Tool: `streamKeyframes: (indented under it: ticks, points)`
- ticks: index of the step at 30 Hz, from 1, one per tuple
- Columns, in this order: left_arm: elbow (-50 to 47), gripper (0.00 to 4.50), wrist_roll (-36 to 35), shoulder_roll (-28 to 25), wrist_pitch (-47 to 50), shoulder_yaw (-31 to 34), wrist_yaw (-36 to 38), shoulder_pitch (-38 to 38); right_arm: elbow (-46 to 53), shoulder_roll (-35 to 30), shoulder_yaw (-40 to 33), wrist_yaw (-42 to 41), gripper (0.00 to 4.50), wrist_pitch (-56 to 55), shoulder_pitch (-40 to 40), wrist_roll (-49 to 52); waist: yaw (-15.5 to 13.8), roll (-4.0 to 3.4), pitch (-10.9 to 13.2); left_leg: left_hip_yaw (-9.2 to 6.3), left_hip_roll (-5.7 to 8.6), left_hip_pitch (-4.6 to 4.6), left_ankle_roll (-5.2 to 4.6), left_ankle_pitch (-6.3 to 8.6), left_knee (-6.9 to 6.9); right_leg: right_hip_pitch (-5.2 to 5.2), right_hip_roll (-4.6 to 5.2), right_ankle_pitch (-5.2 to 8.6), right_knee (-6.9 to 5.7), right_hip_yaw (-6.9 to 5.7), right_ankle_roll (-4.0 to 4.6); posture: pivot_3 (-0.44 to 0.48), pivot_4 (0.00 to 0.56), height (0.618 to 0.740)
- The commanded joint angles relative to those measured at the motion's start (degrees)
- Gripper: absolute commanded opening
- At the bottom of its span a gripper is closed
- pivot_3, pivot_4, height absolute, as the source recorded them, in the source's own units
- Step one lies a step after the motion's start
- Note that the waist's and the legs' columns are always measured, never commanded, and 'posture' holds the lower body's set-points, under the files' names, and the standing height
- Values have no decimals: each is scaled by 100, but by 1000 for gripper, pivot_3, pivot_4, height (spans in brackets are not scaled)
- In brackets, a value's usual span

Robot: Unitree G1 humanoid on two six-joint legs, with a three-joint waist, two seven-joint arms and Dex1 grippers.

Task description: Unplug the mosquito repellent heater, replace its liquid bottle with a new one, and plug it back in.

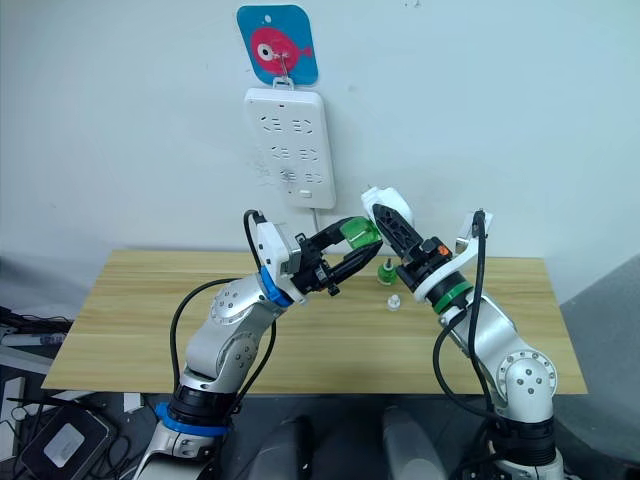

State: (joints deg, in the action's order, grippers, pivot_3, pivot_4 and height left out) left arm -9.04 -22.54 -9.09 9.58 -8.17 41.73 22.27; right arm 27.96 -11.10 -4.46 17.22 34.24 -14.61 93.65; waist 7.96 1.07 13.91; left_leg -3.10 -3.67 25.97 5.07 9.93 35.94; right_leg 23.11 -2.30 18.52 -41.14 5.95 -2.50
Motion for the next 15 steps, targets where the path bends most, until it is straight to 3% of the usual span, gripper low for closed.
streamKeyframes:
  ticks: [1, 15]
  points:
    - [-89, 2280, 116, 7, -22, -172, -12, 7, 328, 18, 12, -168, 3052, -73, -95, 120, 0, 0, 0, 0, 0, 0, 0, 0, 0, 0, 0, 0, 0, 0, 0, -179, 208, 718]
    - [-77, 2280, 151, 20, -338, -153, 119, 129, 328, -24, 51, -135, 3048, -40, -89, 210, 0, 0, 0, 0, 0, 0, 0, 0, 0, 0, 0, -1, 0, 0, 1, -178, 210, 718]
